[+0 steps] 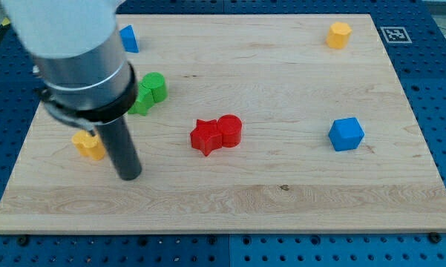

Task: Slide yellow heart to the green star

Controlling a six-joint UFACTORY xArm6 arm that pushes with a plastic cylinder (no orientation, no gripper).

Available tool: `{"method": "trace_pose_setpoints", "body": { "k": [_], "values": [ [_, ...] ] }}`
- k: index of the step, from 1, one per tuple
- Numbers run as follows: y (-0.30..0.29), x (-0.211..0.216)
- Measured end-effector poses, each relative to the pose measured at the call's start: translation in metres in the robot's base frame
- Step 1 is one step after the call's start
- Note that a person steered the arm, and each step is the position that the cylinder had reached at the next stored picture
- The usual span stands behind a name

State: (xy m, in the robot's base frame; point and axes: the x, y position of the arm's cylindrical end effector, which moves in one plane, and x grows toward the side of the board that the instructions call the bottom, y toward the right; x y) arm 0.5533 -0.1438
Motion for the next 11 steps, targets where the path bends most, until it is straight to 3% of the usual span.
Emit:
{"method": "trace_pose_setpoints", "body": {
  "k": [2, 8, 11],
  "values": [
    [-0.061, -0.003],
    [-0.094, -0.057],
    [-0.057, -0.057]
  ]
}}
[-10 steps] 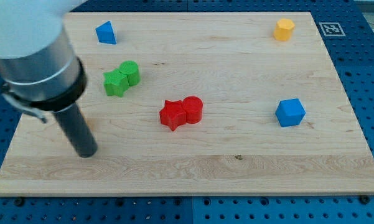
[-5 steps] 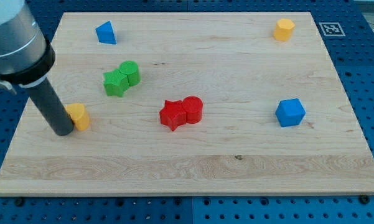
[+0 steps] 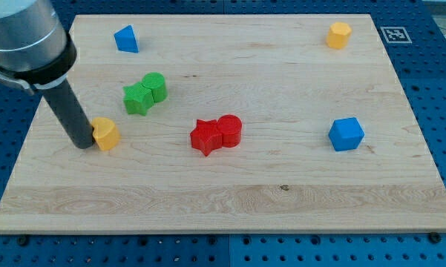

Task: Slide yellow heart to the green star

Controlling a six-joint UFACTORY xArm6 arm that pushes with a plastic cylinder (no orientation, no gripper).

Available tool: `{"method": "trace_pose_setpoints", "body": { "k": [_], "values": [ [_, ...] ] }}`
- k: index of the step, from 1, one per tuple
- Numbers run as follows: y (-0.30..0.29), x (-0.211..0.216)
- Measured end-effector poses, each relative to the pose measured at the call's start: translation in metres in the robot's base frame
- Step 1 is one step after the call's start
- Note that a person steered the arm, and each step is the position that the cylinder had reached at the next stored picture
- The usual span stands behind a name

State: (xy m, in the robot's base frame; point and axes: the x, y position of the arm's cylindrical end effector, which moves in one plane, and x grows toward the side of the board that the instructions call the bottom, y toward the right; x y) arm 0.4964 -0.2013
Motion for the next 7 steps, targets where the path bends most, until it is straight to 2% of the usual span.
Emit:
{"method": "trace_pose_setpoints", "body": {
  "k": [7],
  "values": [
    [0.066, 0.007]
  ]
}}
